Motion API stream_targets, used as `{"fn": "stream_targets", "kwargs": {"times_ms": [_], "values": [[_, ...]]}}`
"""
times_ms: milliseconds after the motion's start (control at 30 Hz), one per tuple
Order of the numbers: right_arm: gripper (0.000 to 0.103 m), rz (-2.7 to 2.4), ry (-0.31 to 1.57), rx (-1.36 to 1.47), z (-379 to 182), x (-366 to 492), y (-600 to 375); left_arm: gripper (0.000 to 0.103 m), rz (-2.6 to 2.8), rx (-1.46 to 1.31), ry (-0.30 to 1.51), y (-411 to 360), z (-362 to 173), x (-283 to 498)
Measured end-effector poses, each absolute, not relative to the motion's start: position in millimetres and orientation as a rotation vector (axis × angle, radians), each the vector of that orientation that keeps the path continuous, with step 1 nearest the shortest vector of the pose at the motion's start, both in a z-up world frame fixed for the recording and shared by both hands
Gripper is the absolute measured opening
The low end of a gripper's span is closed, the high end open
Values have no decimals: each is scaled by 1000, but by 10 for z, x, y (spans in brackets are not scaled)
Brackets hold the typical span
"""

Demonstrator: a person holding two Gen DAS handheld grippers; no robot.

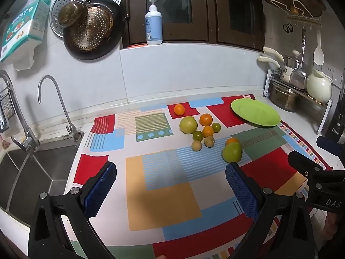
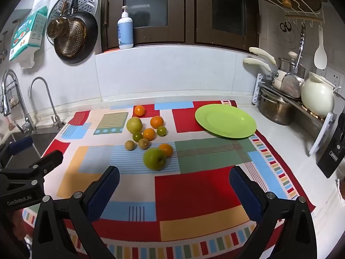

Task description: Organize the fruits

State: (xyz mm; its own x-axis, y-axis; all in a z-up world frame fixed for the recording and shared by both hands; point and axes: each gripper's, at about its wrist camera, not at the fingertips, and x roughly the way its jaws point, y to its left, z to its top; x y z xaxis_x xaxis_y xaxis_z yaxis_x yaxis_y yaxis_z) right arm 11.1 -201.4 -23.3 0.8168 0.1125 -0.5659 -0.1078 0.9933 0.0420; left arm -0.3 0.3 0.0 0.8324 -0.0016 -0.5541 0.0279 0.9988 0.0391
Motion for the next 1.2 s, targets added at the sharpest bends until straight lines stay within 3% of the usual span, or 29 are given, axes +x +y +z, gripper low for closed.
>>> {"fn": "stream_targets", "kwargs": {"times_ms": [1200], "values": [[102, 137, 586, -6, -232, 151, -1972, 103, -9, 46, 561, 66, 117, 11]]}}
